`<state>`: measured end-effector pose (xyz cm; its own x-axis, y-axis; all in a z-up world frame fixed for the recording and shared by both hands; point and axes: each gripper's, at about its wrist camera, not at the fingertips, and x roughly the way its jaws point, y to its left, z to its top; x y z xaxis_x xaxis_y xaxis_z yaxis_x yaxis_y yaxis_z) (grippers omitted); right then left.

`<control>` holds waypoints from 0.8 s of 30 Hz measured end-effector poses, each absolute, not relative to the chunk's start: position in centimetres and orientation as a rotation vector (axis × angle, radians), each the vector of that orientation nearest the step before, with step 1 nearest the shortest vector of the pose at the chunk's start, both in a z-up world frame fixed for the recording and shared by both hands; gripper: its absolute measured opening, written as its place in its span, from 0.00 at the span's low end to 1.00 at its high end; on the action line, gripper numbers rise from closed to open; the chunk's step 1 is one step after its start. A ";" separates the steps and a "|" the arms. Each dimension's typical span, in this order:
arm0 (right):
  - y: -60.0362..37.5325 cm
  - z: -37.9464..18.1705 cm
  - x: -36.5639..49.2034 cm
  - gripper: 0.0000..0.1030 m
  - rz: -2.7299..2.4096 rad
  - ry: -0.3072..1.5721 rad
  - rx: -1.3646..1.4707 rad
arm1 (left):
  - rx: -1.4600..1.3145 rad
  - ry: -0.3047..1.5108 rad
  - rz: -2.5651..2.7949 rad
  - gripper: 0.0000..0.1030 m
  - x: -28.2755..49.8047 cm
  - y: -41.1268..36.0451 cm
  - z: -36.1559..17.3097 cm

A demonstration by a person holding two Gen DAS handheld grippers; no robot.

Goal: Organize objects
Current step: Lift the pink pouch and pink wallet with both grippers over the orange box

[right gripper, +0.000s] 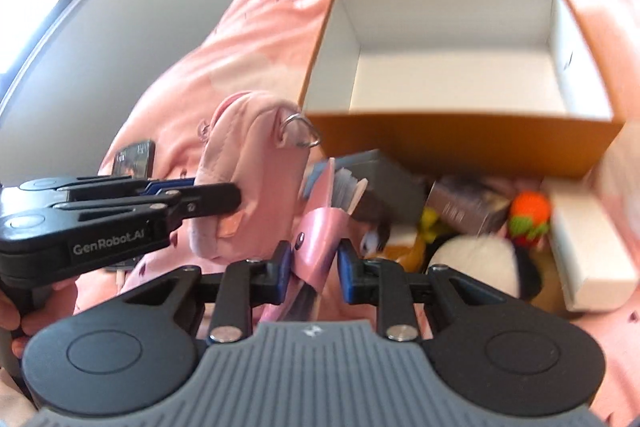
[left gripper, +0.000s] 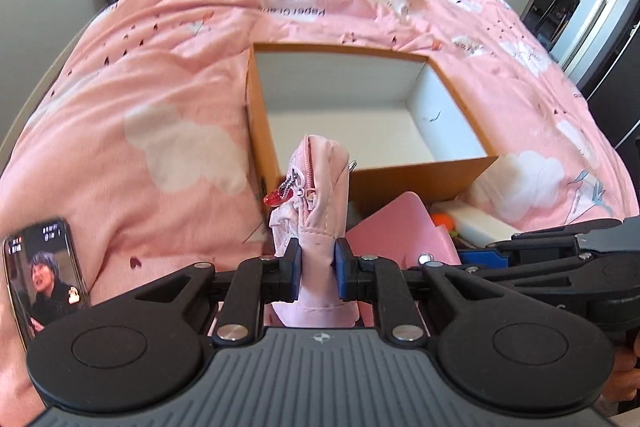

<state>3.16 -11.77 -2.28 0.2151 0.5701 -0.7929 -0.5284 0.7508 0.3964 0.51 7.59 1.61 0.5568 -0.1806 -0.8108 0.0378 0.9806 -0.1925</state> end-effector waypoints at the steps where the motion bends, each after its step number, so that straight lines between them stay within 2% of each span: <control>1: -12.0 -1.9 3.3 0.25 0.762 1.106 0.048 | -0.154 0.957 -0.137 0.18 0.6 7.4 2.0; 15: -14.3 3.4 9.4 0.25 0.643 0.896 0.064 | -0.131 0.821 -0.203 0.18 7.0 3.9 4.0; 24: -12.7 1.2 15.7 0.25 0.557 0.861 0.012 | -0.139 0.854 -0.154 0.18 13.5 3.2 0.4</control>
<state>15.72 -12.71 1.18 0.5188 0.4688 -0.7148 -0.4596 0.8580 0.2292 13.54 3.23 0.35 0.6475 -0.1901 -0.7380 0.0791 0.9799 -0.1831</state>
